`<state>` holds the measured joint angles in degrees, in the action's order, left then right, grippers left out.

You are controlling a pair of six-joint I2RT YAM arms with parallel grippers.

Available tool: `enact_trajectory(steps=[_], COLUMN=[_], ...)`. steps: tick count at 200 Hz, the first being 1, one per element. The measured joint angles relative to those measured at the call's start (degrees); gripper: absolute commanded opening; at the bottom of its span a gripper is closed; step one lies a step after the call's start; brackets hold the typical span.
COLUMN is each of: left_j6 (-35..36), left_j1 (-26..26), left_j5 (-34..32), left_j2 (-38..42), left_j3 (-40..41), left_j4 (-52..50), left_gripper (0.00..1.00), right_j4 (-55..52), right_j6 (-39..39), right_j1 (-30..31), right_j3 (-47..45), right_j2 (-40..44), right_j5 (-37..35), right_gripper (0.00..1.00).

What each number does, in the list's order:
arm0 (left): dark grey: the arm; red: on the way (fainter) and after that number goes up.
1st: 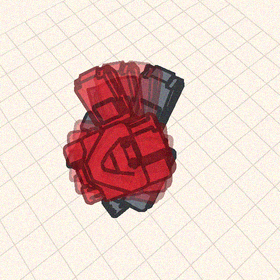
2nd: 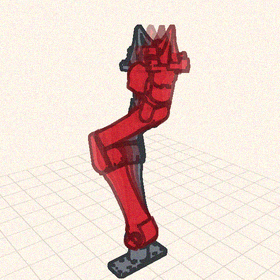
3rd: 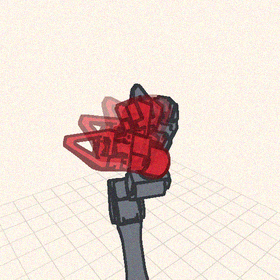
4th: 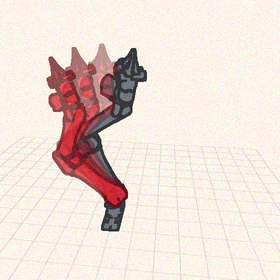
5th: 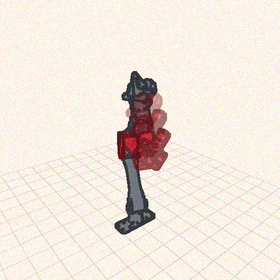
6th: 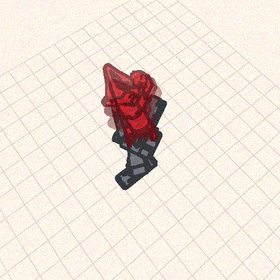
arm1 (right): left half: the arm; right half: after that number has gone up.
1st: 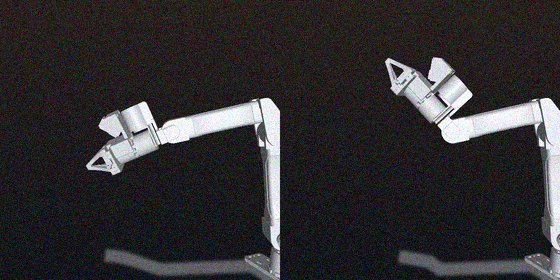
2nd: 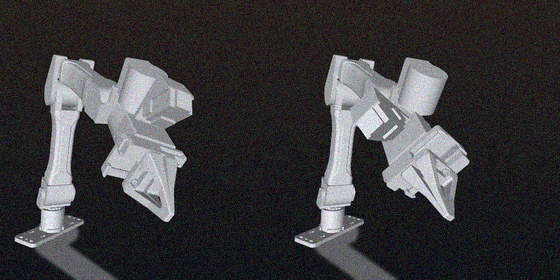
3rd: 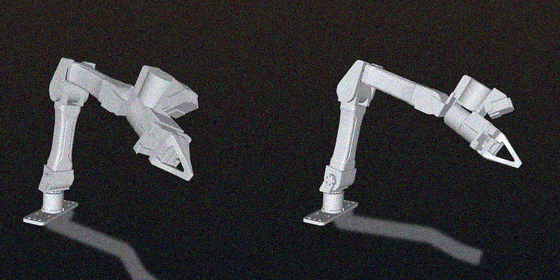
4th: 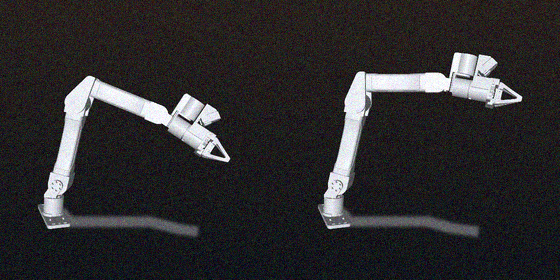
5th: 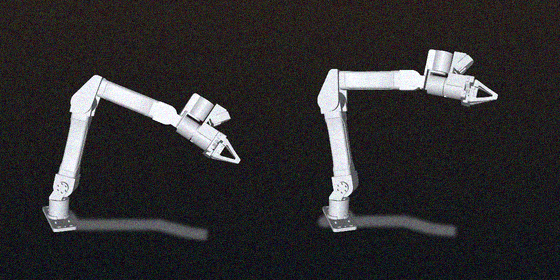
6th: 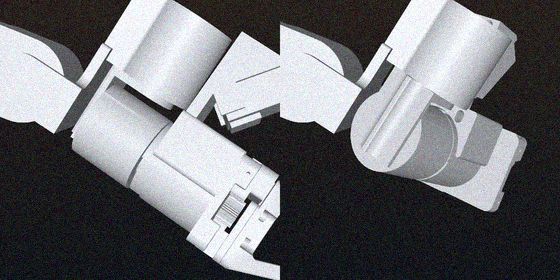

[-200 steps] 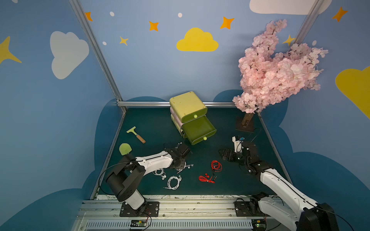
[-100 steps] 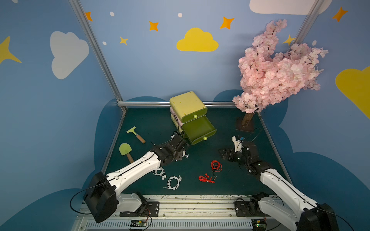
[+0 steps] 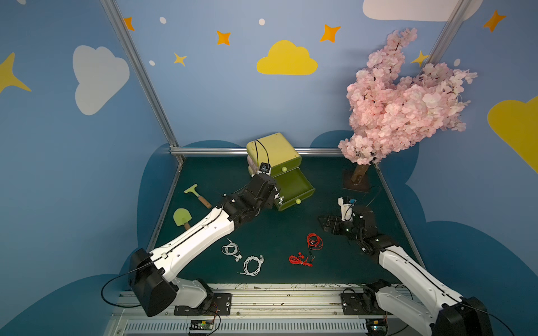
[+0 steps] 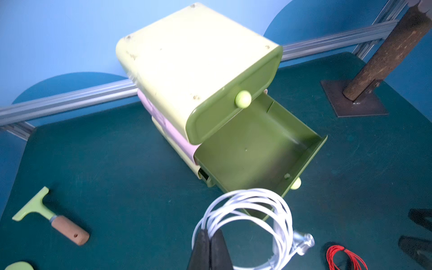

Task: Place the wired earphones into the drawer by color
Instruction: Place the wired earphones in the drawer.

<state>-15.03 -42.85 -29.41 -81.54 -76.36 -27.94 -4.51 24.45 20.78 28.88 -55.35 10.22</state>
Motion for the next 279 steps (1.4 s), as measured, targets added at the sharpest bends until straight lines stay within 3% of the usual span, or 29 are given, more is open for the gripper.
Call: enact_trajectory(steps=[106, 210, 236, 254, 279], left_j6=[12.22, 14.43, 14.14, 13.77, 13.18], left_j1=[0.09, 0.11, 0.15, 0.22, 0.26], left_j5=[-4.24, -5.05, -4.87, -4.66, -4.0], left_j2=[-25.27, -37.29, -38.14, -38.14, -38.14], left_j3=[-17.55, -24.15, -24.48, -24.72, -26.08], left_j4=[11.41, 11.89, 10.84, 10.08, 9.31], left_gripper=[0.03, 0.05, 0.14, 0.31, 0.41], right_j4=[0.39, 0.42, 0.42, 0.42, 0.44], right_j6=[-0.68, -0.87, -0.87, -0.85, -0.85], right_j1=[-0.07, -0.09, -0.09, -0.09, -0.09], right_j3=[-2.64, -2.97, -2.97, -2.97, -2.97], right_j2=[4.66, 5.55, 5.55, 5.55, 5.55], right_j5=[-2.03, -2.6, -2.6, -2.62, -2.62], right_gripper=[0.98, 0.99, 0.98, 0.98, 0.98])
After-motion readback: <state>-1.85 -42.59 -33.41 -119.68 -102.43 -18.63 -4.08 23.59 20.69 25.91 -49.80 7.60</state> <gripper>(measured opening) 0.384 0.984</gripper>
